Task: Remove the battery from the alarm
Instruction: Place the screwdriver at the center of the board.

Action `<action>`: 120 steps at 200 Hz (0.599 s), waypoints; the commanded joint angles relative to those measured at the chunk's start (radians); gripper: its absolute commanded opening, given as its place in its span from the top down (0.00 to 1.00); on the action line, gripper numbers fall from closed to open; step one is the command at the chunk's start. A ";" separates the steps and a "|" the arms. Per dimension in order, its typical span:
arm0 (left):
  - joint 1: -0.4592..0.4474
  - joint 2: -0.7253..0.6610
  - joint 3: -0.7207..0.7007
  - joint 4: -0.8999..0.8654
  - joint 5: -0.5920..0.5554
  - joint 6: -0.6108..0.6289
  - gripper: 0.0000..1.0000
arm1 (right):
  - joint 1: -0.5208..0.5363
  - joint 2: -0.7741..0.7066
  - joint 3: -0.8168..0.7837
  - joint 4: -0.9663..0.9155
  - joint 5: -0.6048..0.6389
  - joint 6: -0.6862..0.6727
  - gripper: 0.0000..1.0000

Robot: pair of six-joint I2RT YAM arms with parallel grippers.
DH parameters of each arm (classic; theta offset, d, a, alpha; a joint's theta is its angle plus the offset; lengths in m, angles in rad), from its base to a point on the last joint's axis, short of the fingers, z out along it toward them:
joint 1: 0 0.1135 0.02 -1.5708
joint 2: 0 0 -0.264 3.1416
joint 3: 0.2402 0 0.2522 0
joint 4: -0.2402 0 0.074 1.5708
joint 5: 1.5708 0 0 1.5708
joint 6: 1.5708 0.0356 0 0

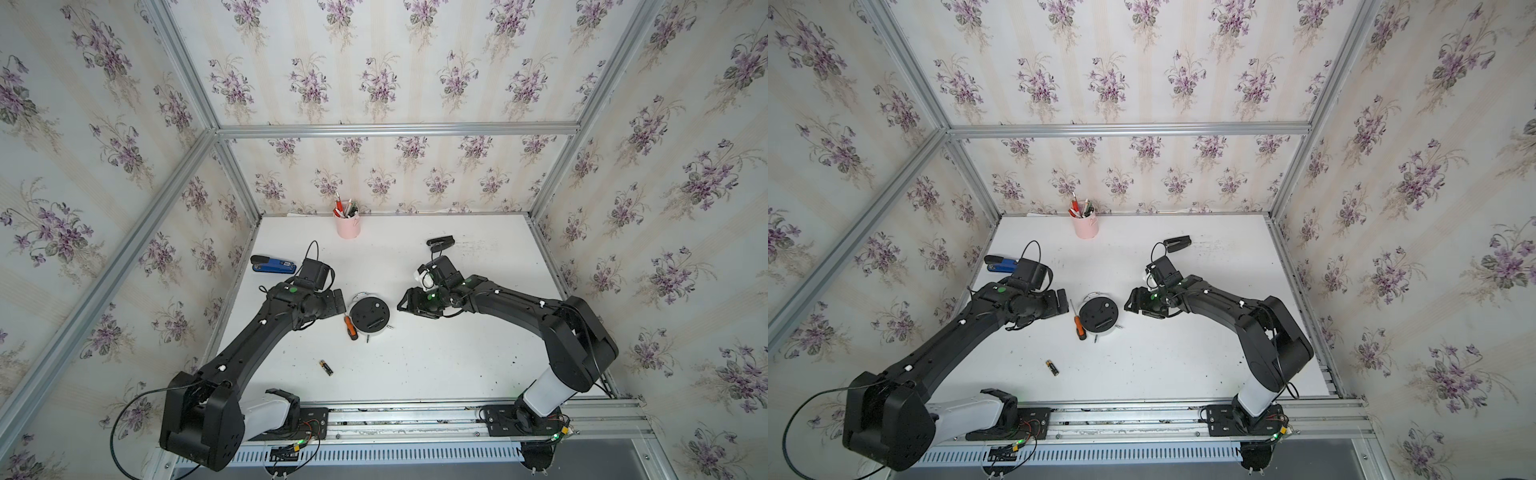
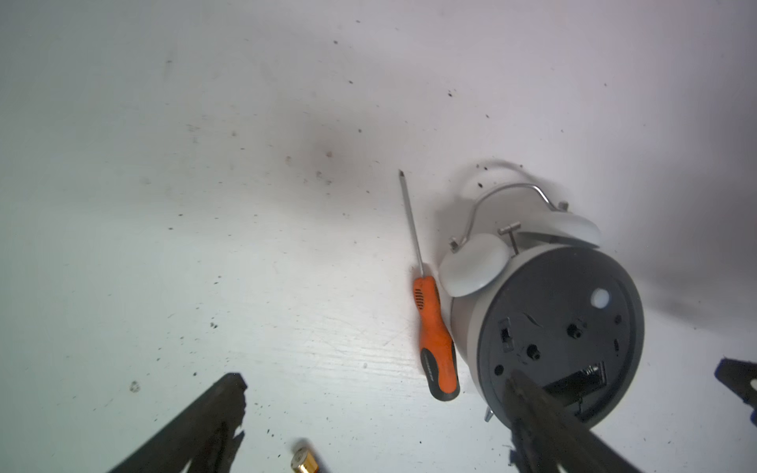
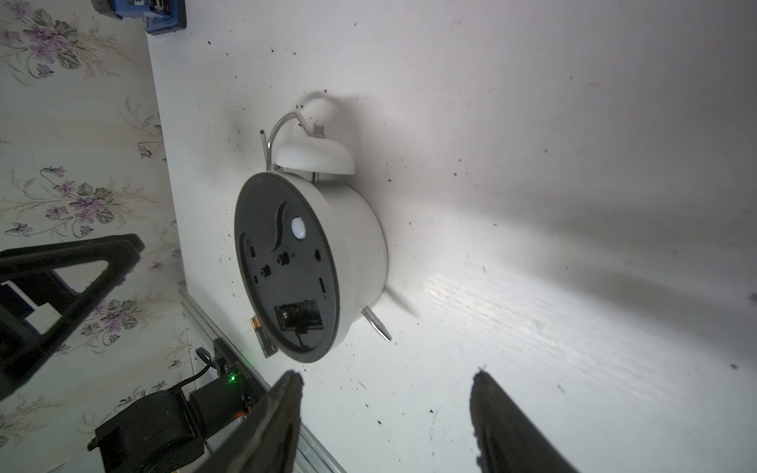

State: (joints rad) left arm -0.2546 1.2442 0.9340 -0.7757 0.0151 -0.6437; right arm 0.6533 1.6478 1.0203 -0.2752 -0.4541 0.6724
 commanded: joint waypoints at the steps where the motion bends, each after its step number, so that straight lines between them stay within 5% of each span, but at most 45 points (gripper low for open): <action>1: 0.055 0.034 0.050 -0.114 0.038 -0.036 0.00 | -0.010 -0.015 0.021 -0.041 0.022 -0.030 0.32; 36: 0.055 0.212 0.179 -0.088 0.187 0.082 0.10 | -0.075 -0.002 0.063 -0.105 0.009 -0.071 0.32; 86: -0.012 0.370 0.284 -0.141 0.202 0.124 0.79 | -0.090 0.026 0.098 -0.115 -0.028 -0.113 0.33; 120: -0.019 0.422 0.284 -0.161 0.148 0.128 1.00 | -0.089 0.013 0.082 -0.111 -0.029 -0.113 0.33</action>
State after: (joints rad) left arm -0.2691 1.6367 1.2133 -0.8925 0.1963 -0.5362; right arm 0.5636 1.6691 1.1107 -0.3702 -0.4759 0.5758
